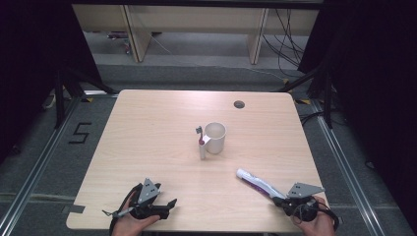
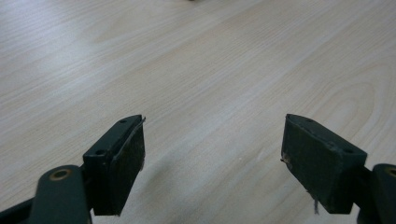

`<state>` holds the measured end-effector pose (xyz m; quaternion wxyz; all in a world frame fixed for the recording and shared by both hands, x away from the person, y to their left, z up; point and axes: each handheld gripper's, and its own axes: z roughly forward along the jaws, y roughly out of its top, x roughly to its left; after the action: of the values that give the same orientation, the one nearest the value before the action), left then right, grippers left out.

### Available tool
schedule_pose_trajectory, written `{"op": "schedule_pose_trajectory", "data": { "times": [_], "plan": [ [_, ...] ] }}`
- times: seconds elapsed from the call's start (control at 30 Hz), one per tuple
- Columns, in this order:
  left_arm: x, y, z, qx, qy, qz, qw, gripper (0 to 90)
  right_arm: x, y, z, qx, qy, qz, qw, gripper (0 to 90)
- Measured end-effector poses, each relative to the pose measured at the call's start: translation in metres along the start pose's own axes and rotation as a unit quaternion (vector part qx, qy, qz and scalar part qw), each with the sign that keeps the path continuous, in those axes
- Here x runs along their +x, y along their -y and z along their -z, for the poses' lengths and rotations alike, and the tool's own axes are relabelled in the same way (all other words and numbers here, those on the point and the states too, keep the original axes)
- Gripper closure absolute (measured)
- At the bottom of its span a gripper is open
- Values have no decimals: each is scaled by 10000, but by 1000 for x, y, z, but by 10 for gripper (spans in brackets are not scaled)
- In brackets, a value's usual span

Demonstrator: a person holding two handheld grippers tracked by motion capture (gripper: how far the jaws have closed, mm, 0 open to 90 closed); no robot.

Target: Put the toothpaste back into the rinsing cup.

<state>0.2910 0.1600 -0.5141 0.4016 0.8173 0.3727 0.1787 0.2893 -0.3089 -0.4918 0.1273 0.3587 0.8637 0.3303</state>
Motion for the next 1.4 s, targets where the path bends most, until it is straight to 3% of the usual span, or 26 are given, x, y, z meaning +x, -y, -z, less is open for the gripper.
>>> {"op": "schedule_pose_trajectory", "data": {
  "times": [0.03,0.13,0.5,0.53,0.63,0.73,0.77,0.87,0.9,1.0,1.4],
  "plan": [
    [0,0,0,-1,1,3,10000,212,0,0,-1,-3,21,-161,9999,900],
    [-1,0,0,-29,-10,38,10000,212,-10,-3,-3,67,104,20,9999,900],
    [0,0,0,-28,2,27,10000,211,-44,-20,-19,231,498,-140,9984,900],
    [0,0,0,-32,4,34,10000,212,-48,-24,-23,209,542,-236,9980,900],
    [0,0,0,-29,6,35,10000,212,-58,-31,-27,281,622,-194,9975,900],
    [0,0,-1,-25,-5,37,10000,212,-60,-35,-32,234,725,-327,9966,900],
    [0,0,0,-26,8,32,10000,212,-69,-41,-36,356,879,-157,9954,900],
    [0,0,0,-58,-3,54,10000,211,-74,-46,-41,349,946,-151,9948,900],
    [1,-1,1,-67,-2,33,10000,211,-79,-51,-46,343,1020,-247,9939,900],
    [2,0,1,-62,-22,61,10000,211,-88,-58,-54,455,1129,-178,9924,900],
    [-1,0,0,-13,19,21,10000,212,-101,-86,-74,435,1360,-152,9896,900]
  ]
}}
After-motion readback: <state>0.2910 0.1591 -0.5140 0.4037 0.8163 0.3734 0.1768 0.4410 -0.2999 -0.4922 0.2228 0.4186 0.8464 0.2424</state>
